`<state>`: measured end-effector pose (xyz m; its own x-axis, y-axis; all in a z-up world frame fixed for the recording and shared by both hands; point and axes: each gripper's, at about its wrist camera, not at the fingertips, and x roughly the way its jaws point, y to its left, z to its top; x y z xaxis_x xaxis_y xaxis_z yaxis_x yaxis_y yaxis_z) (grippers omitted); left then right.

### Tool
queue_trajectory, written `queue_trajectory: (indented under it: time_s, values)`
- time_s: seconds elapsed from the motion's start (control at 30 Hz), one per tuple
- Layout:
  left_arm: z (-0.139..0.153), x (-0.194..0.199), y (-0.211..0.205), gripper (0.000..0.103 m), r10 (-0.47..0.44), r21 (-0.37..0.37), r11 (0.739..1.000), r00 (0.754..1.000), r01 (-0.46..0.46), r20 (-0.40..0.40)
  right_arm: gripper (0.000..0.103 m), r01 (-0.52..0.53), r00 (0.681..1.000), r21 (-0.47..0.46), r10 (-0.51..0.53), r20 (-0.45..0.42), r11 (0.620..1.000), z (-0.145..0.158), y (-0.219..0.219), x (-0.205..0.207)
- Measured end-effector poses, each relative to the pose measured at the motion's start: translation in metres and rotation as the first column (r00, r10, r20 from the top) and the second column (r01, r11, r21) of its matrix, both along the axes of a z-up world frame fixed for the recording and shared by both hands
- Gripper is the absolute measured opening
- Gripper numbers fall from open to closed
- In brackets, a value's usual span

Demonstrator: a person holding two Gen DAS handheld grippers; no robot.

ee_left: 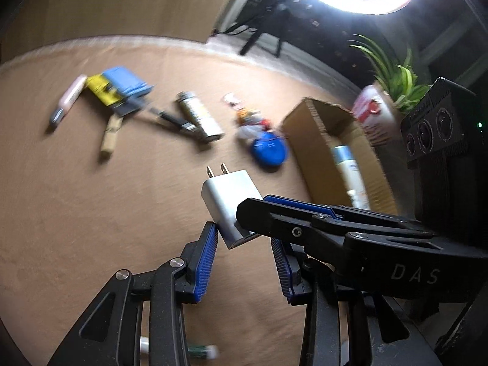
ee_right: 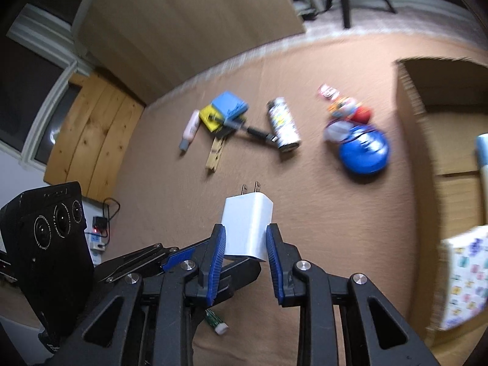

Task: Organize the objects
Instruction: 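Carry the charger plug into the box beside the tissue pack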

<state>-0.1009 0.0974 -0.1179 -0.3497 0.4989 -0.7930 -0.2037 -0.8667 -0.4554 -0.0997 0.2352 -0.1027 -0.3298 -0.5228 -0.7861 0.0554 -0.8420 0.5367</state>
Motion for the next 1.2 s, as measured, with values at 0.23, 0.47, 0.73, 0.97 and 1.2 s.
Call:
queue_trajectory:
  time_s: [0.23,0.47,0.73,0.97,1.2]
  values:
    - [0.022,-0.003,0.051,0.038,-0.077,0.015,0.997,0.996,0.078,-0.050,0.025,0.096,0.994,0.015,-0.095,-0.062,0.995,0.026,0.050,0.012]
    - [0.036,-0.012,0.108,0.038,-0.165,0.020,0.986,0.983,0.167,-0.082,0.025,0.193,0.978,0.028,-0.189,-0.092,0.981,0.037,0.103,0.022]
    - [0.030,-0.024,0.154,0.038,-0.216,0.014,0.976,0.973,0.218,-0.074,0.025,0.255,0.964,0.048,-0.250,-0.087,0.966,0.031,0.142,0.022]
    - [0.025,-0.029,0.171,0.039,-0.237,0.005,0.971,0.969,0.238,-0.063,0.025,0.261,0.963,0.064,-0.255,-0.091,0.963,0.026,0.150,0.023]
    - [0.024,-0.029,0.169,0.069,-0.220,-0.040,0.975,0.974,0.218,-0.062,0.057,0.296,0.952,0.121,-0.283,-0.118,0.947,0.028,0.150,0.023]
